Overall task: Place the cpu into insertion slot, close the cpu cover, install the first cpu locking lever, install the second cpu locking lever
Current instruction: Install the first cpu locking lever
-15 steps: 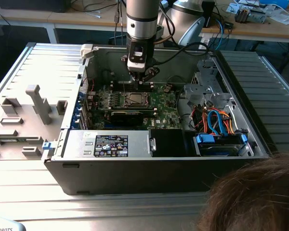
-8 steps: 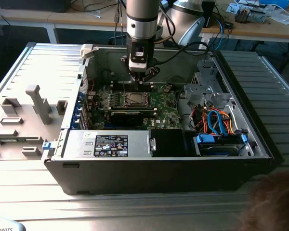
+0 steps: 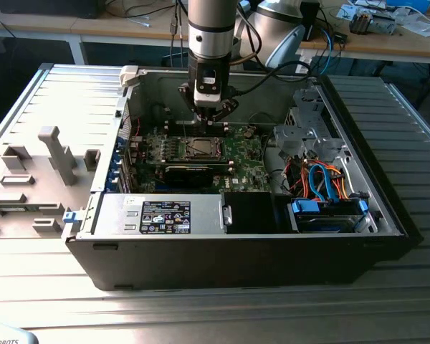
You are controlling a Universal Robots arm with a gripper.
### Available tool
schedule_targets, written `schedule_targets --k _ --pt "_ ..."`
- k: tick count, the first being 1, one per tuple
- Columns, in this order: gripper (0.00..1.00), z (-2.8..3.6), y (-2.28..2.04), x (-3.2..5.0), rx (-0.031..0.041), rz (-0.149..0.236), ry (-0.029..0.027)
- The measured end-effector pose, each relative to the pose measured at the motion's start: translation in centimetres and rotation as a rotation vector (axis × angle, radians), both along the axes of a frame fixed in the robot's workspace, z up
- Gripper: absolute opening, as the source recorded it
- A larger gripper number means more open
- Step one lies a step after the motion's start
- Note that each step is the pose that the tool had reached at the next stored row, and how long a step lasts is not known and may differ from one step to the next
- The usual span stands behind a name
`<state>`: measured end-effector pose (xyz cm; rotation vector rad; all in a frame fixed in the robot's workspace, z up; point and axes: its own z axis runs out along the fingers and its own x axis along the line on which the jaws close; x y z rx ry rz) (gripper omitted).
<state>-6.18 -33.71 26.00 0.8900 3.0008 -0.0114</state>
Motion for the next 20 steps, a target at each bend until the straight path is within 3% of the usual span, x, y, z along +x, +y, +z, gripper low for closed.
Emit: schedule_targets --k 9,20 --pt "0.11 0.00 0.00 0.00 0.0000 0.059 0.0000" --pt "0.11 0.00 0.00 0.00 0.0000 0.104 0.0000"
